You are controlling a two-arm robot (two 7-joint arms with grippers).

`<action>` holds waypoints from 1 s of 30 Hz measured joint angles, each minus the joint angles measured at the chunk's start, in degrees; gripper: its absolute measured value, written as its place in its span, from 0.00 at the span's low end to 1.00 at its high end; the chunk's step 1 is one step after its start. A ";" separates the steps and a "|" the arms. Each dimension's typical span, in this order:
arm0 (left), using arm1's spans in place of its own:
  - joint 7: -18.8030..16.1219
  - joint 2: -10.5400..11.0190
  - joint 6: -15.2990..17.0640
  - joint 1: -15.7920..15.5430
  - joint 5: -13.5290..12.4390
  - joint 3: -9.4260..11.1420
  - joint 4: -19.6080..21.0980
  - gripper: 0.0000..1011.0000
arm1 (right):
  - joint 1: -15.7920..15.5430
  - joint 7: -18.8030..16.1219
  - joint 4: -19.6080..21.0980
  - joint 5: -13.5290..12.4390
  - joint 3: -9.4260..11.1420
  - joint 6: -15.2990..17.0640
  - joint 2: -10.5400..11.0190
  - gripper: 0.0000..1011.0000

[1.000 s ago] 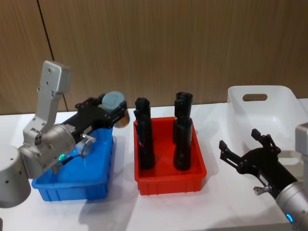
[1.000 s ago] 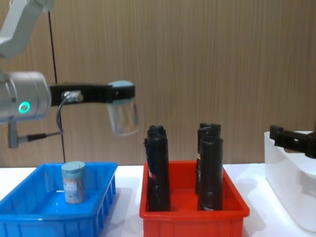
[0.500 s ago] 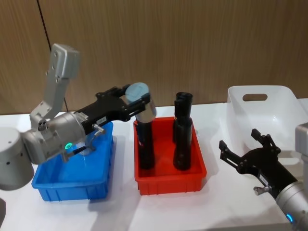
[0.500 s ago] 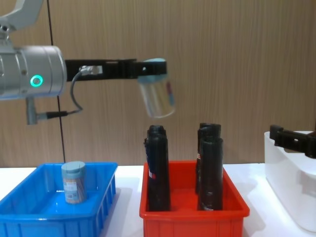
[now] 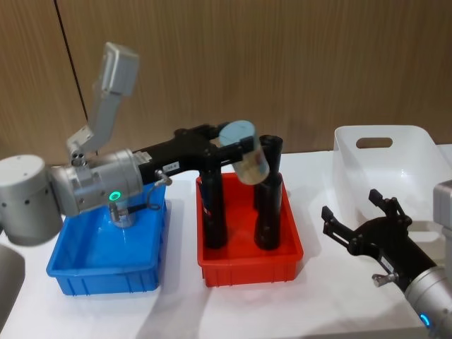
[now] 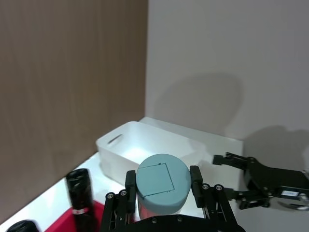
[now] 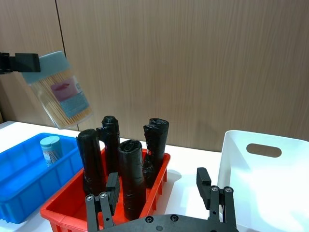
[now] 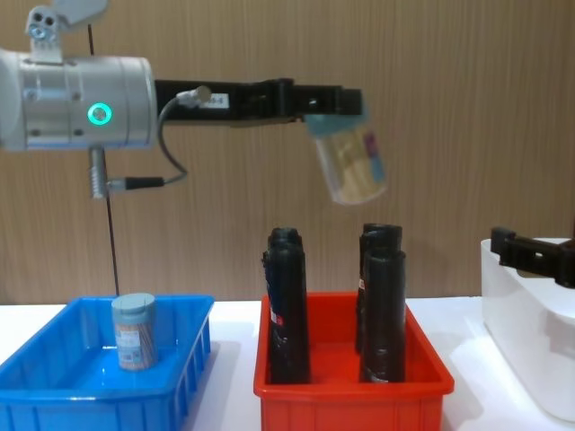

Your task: Pick the cotton swabs from the blue box and place them into the white box.

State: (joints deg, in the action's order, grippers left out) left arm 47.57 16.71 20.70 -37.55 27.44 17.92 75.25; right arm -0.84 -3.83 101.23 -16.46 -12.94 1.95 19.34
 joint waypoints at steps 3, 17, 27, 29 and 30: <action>3.12 -0.75 1.34 -2.05 -0.31 0.42 -2.29 0.66 | 0.00 0.00 0.00 0.00 0.00 0.00 0.00 0.99; 14.78 -4.05 6.54 -11.37 -4.91 2.42 -12.16 0.66 | 0.00 0.00 0.00 0.00 0.00 0.00 0.00 0.99; 19.37 -5.50 7.80 -16.06 -9.02 3.76 -16.23 0.66 | 0.00 0.00 0.00 0.00 0.00 0.00 0.00 0.99; 19.68 -5.62 7.81 -16.56 -9.50 3.93 -16.50 0.66 | 0.00 0.00 0.00 0.00 0.00 0.00 0.00 0.99; 19.90 -5.73 7.76 -16.90 -10.03 4.13 -16.71 0.66 | 0.00 0.00 0.00 0.00 0.00 0.00 0.00 0.99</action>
State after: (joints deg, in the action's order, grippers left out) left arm 67.48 10.99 28.45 -54.45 17.41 22.05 58.54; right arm -0.84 -3.83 101.23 -16.46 -12.94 1.95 19.34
